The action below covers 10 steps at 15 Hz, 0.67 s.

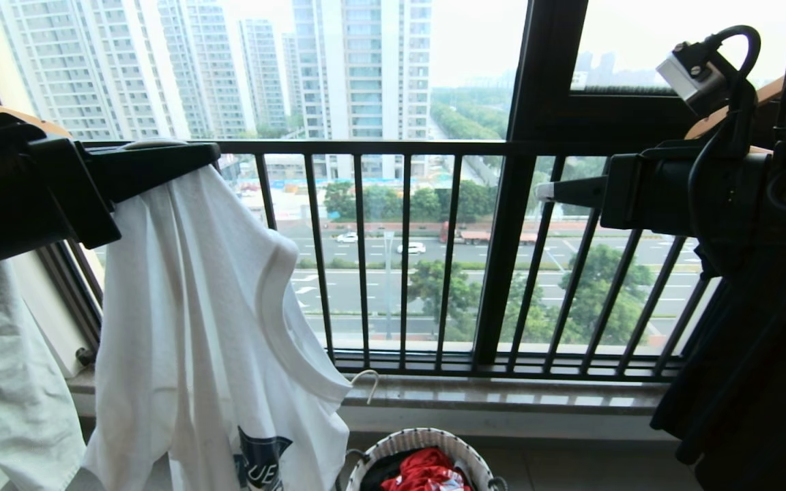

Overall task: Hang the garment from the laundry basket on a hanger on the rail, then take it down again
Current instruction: Hang the clothes on the clothes rack

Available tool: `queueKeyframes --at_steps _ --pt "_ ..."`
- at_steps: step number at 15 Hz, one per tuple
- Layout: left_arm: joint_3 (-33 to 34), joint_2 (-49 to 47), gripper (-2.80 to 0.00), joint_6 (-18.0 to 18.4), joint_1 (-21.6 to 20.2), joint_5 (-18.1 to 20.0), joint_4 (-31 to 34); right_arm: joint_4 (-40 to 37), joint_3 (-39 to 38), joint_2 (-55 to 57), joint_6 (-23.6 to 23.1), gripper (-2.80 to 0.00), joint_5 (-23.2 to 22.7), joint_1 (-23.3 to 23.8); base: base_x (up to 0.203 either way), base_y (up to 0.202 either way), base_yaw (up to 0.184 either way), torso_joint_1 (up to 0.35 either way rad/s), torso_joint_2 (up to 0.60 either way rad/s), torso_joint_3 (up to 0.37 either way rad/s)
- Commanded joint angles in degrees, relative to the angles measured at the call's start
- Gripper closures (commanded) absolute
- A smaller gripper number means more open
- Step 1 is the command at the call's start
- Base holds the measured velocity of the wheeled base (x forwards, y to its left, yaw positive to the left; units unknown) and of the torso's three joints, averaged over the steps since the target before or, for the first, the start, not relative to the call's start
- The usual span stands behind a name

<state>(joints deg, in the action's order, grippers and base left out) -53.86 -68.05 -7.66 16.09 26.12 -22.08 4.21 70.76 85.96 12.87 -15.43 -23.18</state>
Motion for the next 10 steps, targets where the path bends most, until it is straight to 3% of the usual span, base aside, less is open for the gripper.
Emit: queueKeyframes --at_steps 1,7,10 --pt "0.0 0.0 0.0 0.0 0.0 0.1 -0.2 -1.0 1.3 4.2 1.9 0.0 -0.1 -3.1 0.0 0.0 0.0 0.0 0.0 0.0" --pt "-0.2 0.0 0.0 0.1 -0.2 -0.2 -0.2 -1.6 3.5 12.8 9.4 0.0 0.1 -9.0 0.0 0.0 0.0 0.0 0.0 0.0" --pt "-0.3 -0.1 0.0 0.2 -0.4 -0.3 -0.3 -6.6 7.9 16.7 14.4 0.0 0.1 -10.1 0.0 0.0 0.0 0.0 0.0 0.0"
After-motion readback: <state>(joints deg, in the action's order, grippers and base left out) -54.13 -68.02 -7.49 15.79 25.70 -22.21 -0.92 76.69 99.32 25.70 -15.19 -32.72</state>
